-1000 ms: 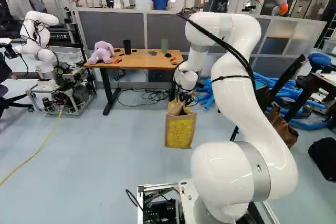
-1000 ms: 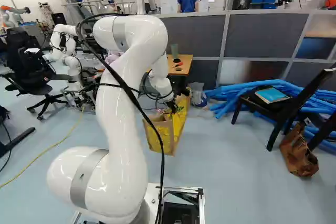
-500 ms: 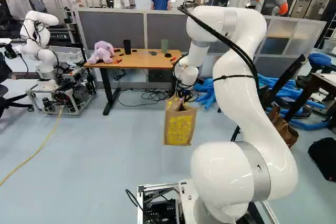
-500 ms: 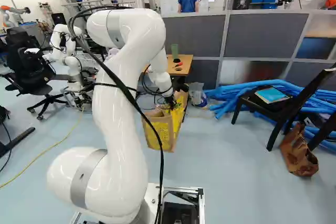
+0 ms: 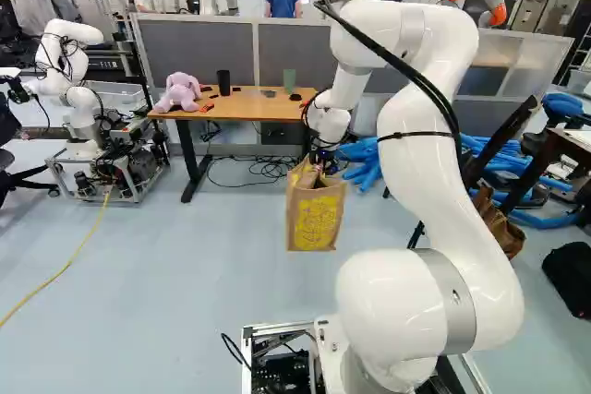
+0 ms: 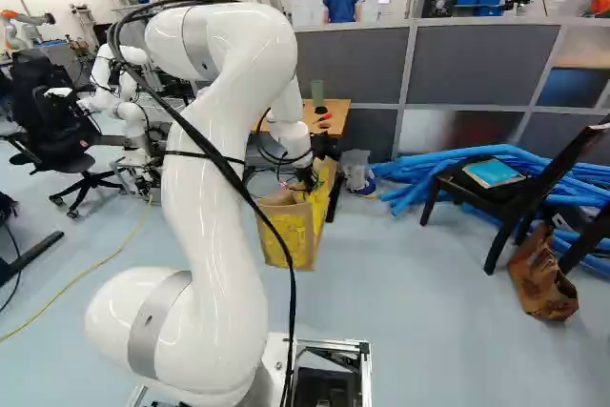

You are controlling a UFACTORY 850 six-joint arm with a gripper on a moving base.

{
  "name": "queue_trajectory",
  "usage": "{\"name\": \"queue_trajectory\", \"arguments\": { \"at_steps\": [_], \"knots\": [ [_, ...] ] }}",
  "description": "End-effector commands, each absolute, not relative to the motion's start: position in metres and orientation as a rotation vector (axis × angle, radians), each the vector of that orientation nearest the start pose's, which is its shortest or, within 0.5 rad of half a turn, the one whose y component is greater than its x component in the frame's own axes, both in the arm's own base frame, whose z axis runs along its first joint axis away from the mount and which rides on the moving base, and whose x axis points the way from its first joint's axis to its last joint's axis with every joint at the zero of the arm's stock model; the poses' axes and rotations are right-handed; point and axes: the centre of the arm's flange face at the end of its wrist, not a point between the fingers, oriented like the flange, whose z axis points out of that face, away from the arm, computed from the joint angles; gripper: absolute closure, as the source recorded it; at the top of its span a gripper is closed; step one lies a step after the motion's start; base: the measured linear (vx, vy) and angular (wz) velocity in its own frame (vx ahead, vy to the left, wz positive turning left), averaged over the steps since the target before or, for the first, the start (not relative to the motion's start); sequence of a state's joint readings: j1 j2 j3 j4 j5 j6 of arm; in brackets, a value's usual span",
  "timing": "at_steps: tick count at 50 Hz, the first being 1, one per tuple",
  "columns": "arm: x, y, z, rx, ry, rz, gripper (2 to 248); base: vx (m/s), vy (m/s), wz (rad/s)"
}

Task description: Pick up the bag on the ground and place it on the table

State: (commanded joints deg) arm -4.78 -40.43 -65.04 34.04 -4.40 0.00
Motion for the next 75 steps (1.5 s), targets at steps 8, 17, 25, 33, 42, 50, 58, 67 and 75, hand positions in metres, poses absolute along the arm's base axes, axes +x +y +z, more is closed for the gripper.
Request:
{"name": "queue_trajectory", "arguments": {
  "at_steps": [8, 17, 25, 33, 42, 50, 58, 67, 75],
  "knots": [
    [0.600, -0.044, 0.262, -2.791, 0.962, -0.507, 217, 0.000, 0.000, 0.000],
    [0.603, -0.042, 0.274, -2.781, 0.949, -0.499, 217, 0.000, 0.000, 0.000],
    [0.606, -0.041, 0.284, -2.771, 0.937, -0.493, 217, 0.000, 0.000, 0.000],
    [0.609, -0.039, 0.295, -2.763, 0.924, -0.486, 217, 0.000, 0.000, 0.000],
    [0.612, -0.035, 0.306, -2.753, 0.908, -0.479, 217, 0.000, 0.000, 0.000],
    [0.615, -0.032, 0.317, -2.745, 0.892, -0.472, 217, 0.000, 0.000, 0.000],
    [0.618, -0.029, 0.327, -2.737, 0.876, -0.468, 217, 0.000, 0.000, 0.000],
    [0.622, -0.027, 0.339, -2.728, 0.861, -0.477, 217, 0.000, 0.000, 0.000],
    [0.626, -0.025, 0.350, -2.720, 0.849, -0.494, 217, 0.000, 0.000, 0.000]
  ]
}}
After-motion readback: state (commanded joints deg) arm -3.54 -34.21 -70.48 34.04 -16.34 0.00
